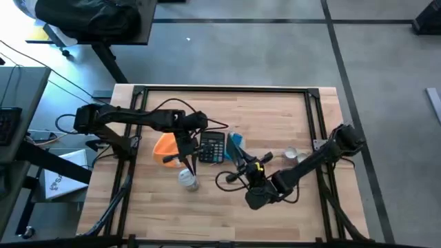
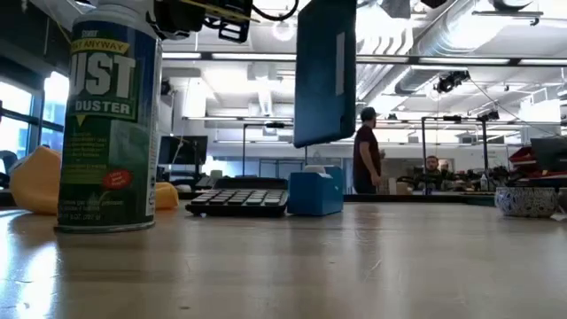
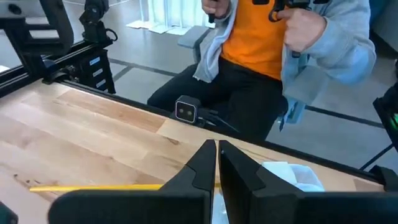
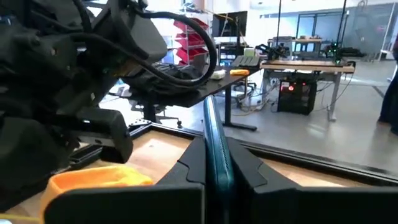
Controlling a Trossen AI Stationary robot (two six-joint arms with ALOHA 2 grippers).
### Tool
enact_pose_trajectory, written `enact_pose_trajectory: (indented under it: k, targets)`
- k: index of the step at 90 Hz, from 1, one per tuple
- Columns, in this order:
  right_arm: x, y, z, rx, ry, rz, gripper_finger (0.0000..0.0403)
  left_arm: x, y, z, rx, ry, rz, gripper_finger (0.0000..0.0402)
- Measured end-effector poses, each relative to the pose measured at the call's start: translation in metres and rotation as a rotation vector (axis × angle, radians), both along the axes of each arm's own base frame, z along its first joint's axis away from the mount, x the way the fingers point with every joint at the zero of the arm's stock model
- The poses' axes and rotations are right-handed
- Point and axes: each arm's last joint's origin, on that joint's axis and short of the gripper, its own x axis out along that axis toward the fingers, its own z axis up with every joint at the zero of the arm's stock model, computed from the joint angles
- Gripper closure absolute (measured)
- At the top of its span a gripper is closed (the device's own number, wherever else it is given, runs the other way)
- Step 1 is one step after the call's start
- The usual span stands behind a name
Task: Apply microfiber cloth
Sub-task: Wipe the tablet with the orange microfiber cloth
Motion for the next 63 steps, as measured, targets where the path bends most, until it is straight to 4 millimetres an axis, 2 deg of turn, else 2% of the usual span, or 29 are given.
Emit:
enact_pose_trajectory:
  k: [63]
  targets:
    - [0.0087,-0.0086,0.0096,0.031,-0.042,-0.015,0.0402,-0.0015,-0.0008,-0.0014,0.010,0.027,0.006,0.0402]
